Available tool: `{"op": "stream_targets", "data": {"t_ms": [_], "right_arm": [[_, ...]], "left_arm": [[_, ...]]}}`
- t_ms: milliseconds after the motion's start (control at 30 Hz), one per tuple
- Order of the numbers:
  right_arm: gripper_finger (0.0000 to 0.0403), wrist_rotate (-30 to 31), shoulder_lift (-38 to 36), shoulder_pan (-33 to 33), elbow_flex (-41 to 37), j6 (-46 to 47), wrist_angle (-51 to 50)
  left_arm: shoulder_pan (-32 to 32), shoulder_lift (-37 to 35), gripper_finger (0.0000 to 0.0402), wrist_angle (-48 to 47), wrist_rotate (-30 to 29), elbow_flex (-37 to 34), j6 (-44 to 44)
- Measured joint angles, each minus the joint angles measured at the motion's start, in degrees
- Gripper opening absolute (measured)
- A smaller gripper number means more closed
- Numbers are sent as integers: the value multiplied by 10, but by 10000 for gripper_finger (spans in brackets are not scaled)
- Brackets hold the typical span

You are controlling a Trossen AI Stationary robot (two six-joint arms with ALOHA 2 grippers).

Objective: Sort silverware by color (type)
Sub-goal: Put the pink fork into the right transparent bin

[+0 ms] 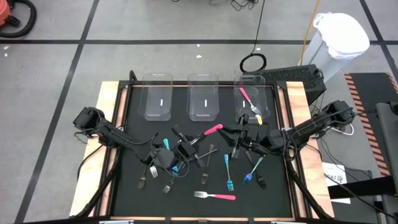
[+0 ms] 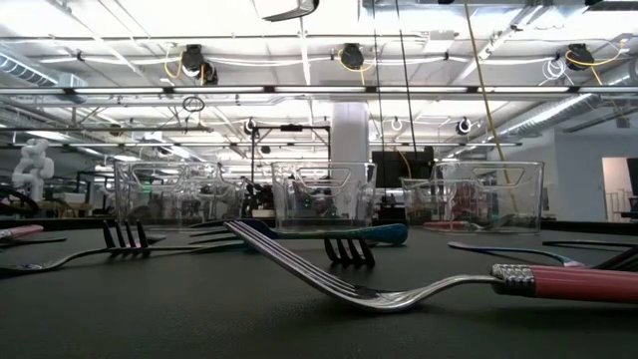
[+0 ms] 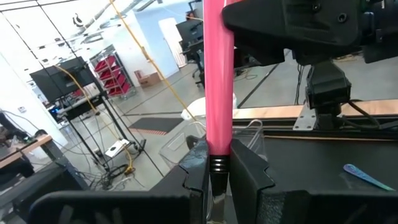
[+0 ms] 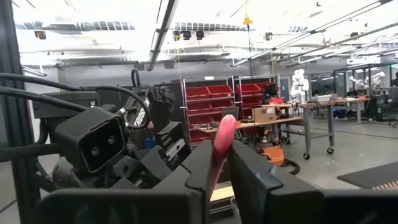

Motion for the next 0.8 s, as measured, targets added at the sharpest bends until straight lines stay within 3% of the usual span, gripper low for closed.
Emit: {"op": "stream_targets", "data": {"t_ms": [433, 600, 800], "right_arm": [[128, 1, 0, -13, 0, 13, 1], [118, -1, 0, -20, 0, 16, 1], [70, -4, 0, -24, 0, 16, 0]], "left_arm": [[6, 0, 40, -2, 3, 0, -2], [7, 0, 40, -3, 2, 0, -5], [8, 0, 40, -3, 2, 0, -6]]}}
